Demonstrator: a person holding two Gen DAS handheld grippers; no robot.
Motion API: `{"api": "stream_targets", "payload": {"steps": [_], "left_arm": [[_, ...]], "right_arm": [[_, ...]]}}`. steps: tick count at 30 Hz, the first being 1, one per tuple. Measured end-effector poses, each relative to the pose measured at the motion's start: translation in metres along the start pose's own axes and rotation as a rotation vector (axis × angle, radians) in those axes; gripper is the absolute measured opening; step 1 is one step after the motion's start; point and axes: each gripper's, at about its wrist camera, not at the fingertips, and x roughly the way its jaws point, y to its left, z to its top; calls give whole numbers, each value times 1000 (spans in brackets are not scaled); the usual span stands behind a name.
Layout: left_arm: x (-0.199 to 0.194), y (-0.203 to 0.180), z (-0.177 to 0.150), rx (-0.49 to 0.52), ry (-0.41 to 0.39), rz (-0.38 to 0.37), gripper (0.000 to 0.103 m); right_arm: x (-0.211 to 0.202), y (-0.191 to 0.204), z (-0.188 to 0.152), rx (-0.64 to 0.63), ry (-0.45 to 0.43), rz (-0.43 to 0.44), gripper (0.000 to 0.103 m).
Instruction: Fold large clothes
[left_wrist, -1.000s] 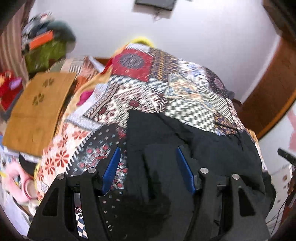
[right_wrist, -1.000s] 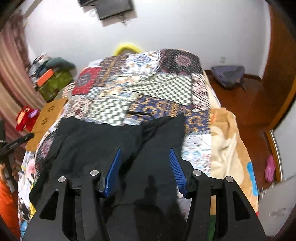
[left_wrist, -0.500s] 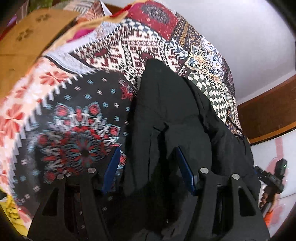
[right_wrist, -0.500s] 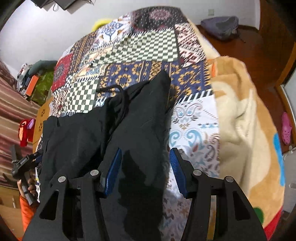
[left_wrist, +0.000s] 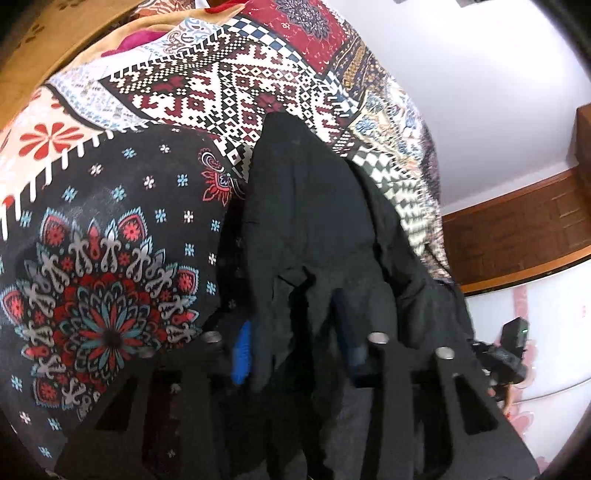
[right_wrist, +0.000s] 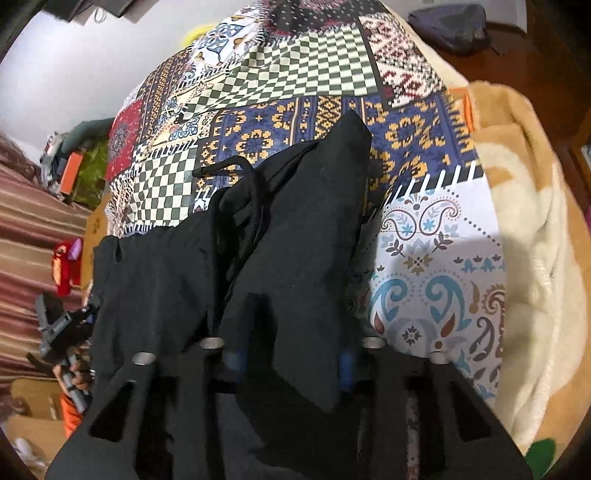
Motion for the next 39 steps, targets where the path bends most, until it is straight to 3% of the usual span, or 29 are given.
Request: {"api": "stream_targets", "payload": {"steps": [2, 4, 10, 16, 20, 26, 34, 39], "left_arm": [[-6, 1, -1, -18, -5, -32, 22], [-13, -4, -1, -23, -10, -19, 17], [-38, -55, 1, 112, -77, 59, 14], [-85, -102, 16, 223, -196, 37, 13], [-99, -121, 39, 276, -250, 60, 13], [-69, -122, 80, 291, -249, 128, 13], [-10, -101, 98, 357, -226, 303, 14], [4, -84, 105, 353, -210, 362, 17]], "right_arm": [[-8, 5, -1, -12, -19, 5, 12], [-21, 14, -1, -22, -45, 24, 8], [-59, 63, 4, -132, -143, 34, 6], [-80, 105, 30, -202, -260, 62, 5], [-69, 115, 57, -210, -301, 65, 5], [-36, 113, 86, -193, -286, 22, 5], [17, 84, 107, -179, -239, -104, 5], [29, 76, 105, -203, -221, -184, 7]]}}
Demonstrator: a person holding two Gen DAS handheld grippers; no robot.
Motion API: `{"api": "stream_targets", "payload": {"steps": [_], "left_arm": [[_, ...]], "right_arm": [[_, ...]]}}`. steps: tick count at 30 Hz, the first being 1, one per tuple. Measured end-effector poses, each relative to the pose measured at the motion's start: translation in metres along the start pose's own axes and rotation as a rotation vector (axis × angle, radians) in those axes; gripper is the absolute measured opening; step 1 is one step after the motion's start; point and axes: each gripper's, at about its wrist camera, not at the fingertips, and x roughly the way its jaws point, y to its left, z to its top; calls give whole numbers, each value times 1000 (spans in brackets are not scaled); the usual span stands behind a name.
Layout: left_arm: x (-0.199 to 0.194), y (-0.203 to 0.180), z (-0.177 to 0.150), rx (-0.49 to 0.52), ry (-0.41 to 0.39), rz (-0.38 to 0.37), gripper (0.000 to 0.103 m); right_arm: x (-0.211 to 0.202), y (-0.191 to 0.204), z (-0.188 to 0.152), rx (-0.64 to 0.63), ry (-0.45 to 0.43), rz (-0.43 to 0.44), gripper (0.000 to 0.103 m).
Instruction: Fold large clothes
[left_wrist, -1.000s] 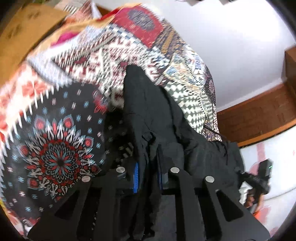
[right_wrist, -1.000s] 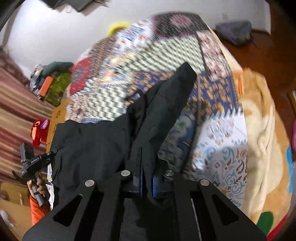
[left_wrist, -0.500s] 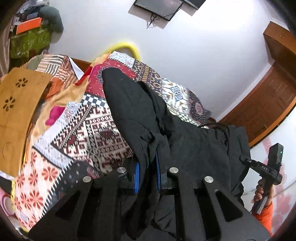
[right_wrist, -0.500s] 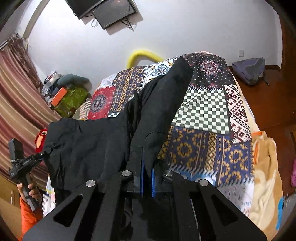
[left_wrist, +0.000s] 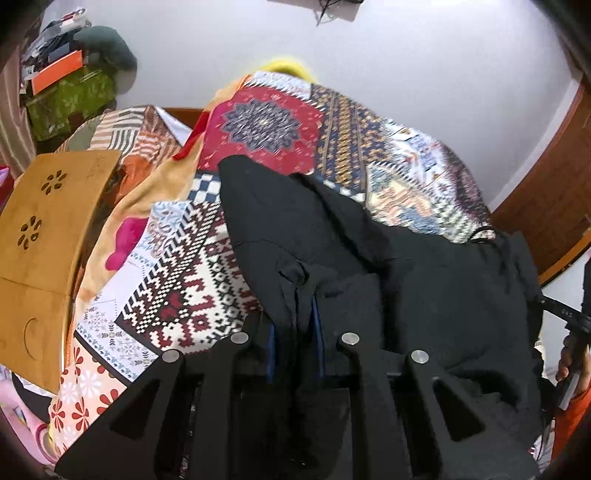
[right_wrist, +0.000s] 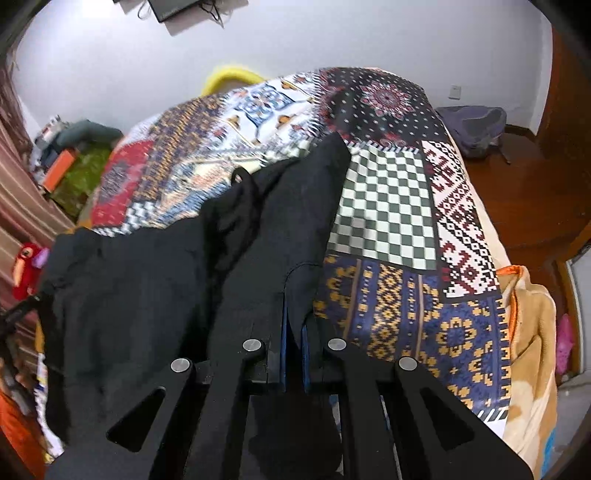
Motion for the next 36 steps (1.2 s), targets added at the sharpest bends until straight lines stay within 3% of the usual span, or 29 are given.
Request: {"api": "stream_targets", "payload": {"steps": [8, 12, 14, 16, 19, 27, 32, 36], "left_arm": [[3, -1, -7, 6, 16, 77, 20], [-14, -6, -11, 18, 7, 103, 21], [-29, -7, -14, 21, -7, 107, 20], [-46, -9, -17, 23, -21, 96, 20], [-76, -12, -24, 39, -45, 93, 21], [-143, -17, -62, 113, -100, 149, 37], [-161, -7, -90, 127, -73, 161, 39], [-159, 11, -116, 95, -18, 147, 48]], "right_arm": [[-23, 7, -9, -70, -7, -57, 10], [-47, 8, -15, -74, -25, -39, 12], [-64, 9, -20, -77, -37, -29, 21], [-78, 12, -26, -92, -49, -30, 39], [-102, 20, -39, -140, -66, -33, 54], [-136, 24, -78, -183, -49, -22, 55], [-134, 12, -104, -161, -3, -13, 55], [-122, -3, -122, -109, 65, -6, 55]]}}
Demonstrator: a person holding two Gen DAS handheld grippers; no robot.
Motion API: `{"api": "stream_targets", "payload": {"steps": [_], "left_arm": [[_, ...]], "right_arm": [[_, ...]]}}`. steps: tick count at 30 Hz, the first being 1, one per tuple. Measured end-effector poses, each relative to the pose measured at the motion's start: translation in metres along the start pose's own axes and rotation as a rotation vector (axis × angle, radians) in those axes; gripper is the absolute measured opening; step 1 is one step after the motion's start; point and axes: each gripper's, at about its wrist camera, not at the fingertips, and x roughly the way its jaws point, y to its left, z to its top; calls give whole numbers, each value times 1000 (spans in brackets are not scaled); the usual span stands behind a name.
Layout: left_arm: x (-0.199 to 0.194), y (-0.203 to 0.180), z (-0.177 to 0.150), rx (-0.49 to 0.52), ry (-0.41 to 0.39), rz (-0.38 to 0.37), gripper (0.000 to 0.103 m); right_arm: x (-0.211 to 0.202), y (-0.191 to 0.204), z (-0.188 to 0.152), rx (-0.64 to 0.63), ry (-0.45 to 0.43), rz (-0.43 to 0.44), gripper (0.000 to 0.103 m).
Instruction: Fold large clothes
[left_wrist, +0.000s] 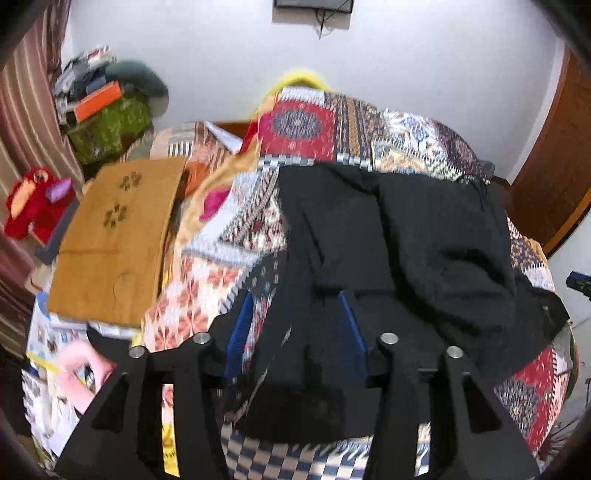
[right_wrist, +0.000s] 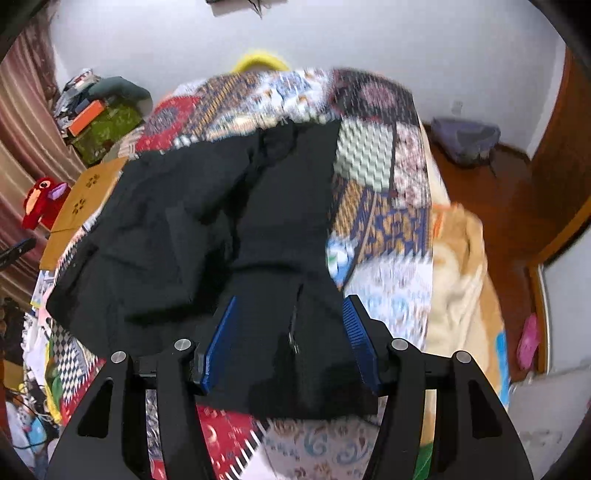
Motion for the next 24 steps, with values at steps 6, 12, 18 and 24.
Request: {"api": "stream_targets", "payload": {"steps": [6, 12, 18, 24], "left_arm": [[37, 31, -44, -146, 166, -158, 48], [60, 45, -72, -169, 217, -77, 48], [81, 45, -88, -200, 252, -104, 55], [78, 26, -88, -142, 256, -99, 57]], "right_arm": [[17, -20, -24, 63, 64, -3, 55], [15, -20, -28, 46, 54, -8, 55], [17, -25, -18, 41, 42, -56, 55], [36, -39, -24, 60, 86, -96, 55]]}}
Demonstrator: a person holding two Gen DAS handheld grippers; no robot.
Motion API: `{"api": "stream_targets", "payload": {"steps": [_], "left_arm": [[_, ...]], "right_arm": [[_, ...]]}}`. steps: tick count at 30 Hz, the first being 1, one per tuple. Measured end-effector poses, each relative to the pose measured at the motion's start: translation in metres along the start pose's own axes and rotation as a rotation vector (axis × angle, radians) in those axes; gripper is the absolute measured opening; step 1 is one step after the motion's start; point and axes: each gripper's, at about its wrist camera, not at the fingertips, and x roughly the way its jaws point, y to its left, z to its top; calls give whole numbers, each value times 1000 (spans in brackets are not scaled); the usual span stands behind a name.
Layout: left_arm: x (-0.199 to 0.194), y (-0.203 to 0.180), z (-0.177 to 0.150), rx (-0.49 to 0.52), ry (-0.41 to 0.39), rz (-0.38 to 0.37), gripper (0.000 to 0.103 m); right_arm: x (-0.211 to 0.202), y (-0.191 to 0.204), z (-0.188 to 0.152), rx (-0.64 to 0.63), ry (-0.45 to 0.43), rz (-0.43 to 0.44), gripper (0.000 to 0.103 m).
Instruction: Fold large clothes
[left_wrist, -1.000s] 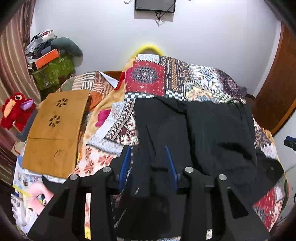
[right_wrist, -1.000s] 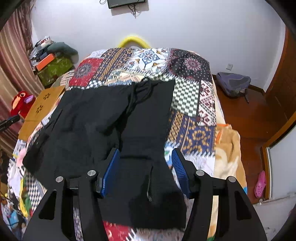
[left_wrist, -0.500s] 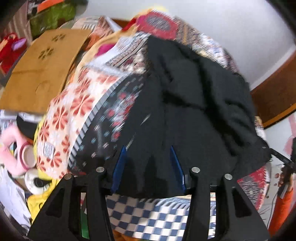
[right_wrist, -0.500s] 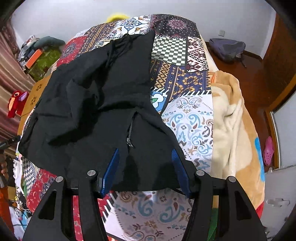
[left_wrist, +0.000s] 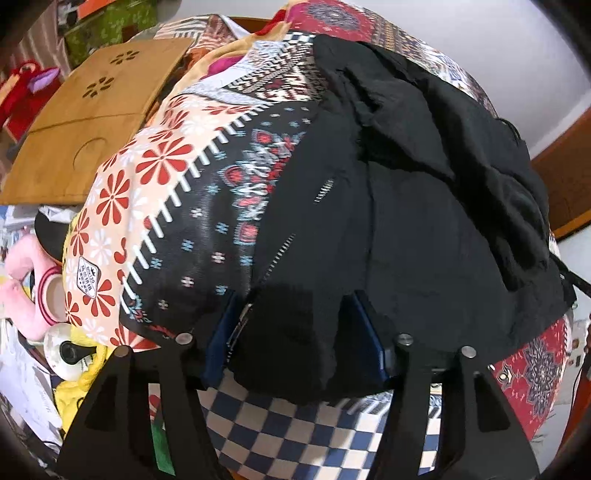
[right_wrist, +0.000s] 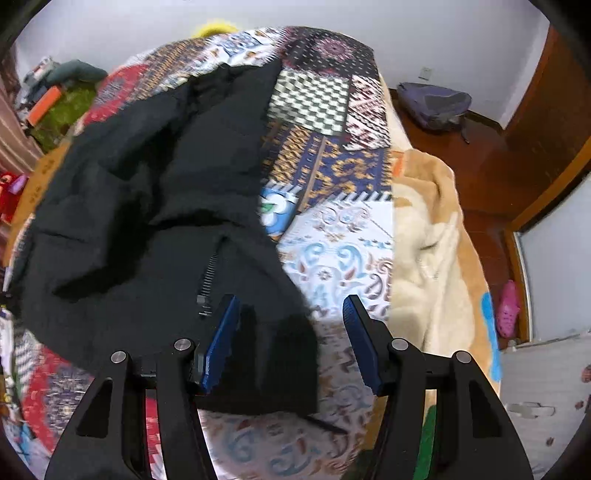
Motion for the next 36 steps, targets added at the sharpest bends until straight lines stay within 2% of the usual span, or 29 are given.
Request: {"api": "stream_targets", "payload": {"steps": [2, 5, 6, 8, 10, 11, 13, 15, 17, 19, 21, 23, 26, 30, 33, 36], "left_arm": [[-4, -8, -2, 25, 1, -28, 47], [-12, -16, -4, 35, -17, -54, 43], [-14, -17, -3, 28, -23, -75, 36], [-21, -19, -2, 23, -36, -154, 34], [-25, -23, 1, 37, -50, -182, 34], [-23, -25, 2, 45, -48, -179, 34], [-15, -27, 5, 44, -32, -147, 34], [-1, -26, 6, 27, 3, -104, 34], [10, -28, 6, 20, 21, -64, 29], [3, -40, 5, 56, -16, -21, 24], [-14, -52, 9, 87, -61, -24, 22], [-36, -63, 19, 95, -109, -65, 22], [-70, -74, 46, 65, -172, -194, 21], [-95, -78, 84, 21, -207, -333, 21], [-101, -81, 121, -16, -231, -374, 20], [-94, -73, 161, -95, -244, -420, 20]], "right_arm": [[7, -6, -5, 49, 28, 80, 55], [4, 0, -13, 29, 17, 91, 55], [0, 4, -15, 12, 16, 111, 53], [-8, 12, -16, -17, -4, 132, 46], [-11, 19, -16, -40, -20, 92, 30], [-11, 20, -16, -40, -20, 78, 27], [-9, 16, -17, -11, -25, 74, 13], [-12, 9, -16, 32, -31, 105, 10], [-17, 5, -15, 69, -41, 136, 9], [-27, 8, -12, 71, -67, 156, 8], [-36, 16, -5, 58, -93, 171, 7], [-46, 25, 7, 42, -122, 192, 7], [-61, 38, 31, 35, -168, 237, 7], [-70, 51, 74, 19, -224, 247, 7], [-69, 45, 113, 67, -260, 260, 6], [-56, 32, 152, 128, -285, 239, 6]]}}
